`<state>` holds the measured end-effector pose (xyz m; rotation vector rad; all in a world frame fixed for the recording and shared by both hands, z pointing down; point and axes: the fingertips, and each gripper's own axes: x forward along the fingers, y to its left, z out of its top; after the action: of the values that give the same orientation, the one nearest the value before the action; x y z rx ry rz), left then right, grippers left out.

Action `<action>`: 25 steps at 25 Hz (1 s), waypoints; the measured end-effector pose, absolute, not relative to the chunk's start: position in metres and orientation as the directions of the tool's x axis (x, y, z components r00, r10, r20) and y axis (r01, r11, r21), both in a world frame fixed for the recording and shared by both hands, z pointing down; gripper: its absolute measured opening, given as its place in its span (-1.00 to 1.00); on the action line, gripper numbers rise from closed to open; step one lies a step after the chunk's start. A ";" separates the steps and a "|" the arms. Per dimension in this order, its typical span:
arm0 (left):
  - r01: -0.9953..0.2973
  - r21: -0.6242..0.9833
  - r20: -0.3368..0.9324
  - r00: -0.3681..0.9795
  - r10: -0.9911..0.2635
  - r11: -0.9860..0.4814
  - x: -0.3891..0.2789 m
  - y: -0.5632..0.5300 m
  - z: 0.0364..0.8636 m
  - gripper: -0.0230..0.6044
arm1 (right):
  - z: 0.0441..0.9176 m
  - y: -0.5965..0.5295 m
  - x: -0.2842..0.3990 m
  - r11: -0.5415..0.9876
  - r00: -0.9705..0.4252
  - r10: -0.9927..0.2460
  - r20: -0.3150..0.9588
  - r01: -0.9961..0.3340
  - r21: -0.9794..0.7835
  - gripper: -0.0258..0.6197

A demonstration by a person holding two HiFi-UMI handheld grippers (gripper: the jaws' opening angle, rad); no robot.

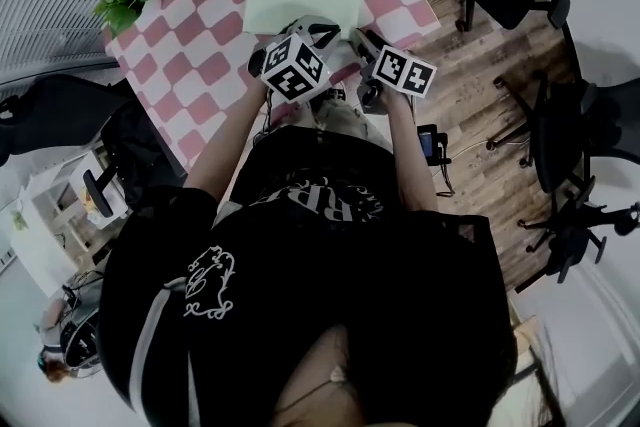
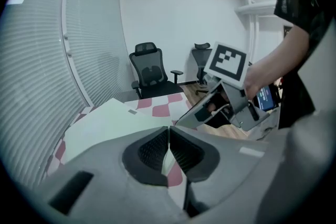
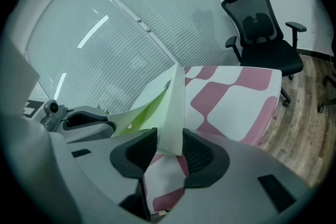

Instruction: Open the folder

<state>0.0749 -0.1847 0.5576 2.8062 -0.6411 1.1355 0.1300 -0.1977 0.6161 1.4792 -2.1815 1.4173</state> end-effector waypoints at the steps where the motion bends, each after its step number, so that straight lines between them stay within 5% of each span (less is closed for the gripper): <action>1: -0.414 -0.094 0.665 0.650 -0.366 -0.905 0.074 -0.186 0.554 -0.85 | 0.616 -0.198 0.130 0.071 -0.501 -0.646 0.576 -0.790 -0.609 -0.48; 12: -0.536 0.019 0.574 0.697 -0.430 -0.844 0.062 -0.192 0.528 -0.86 | 0.616 -0.196 0.130 0.085 -0.486 -0.650 0.585 -0.811 -0.580 -0.48; 25: -0.744 0.045 0.394 0.626 -0.673 -0.667 -0.015 -0.199 0.438 -0.86 | 0.614 -0.197 0.132 0.105 -0.488 -0.646 0.587 -0.818 -0.565 -0.48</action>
<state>-0.0145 -0.1990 0.4375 2.6455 -1.1672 0.5156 0.1321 -0.1974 0.6137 1.4711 -2.1840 1.3272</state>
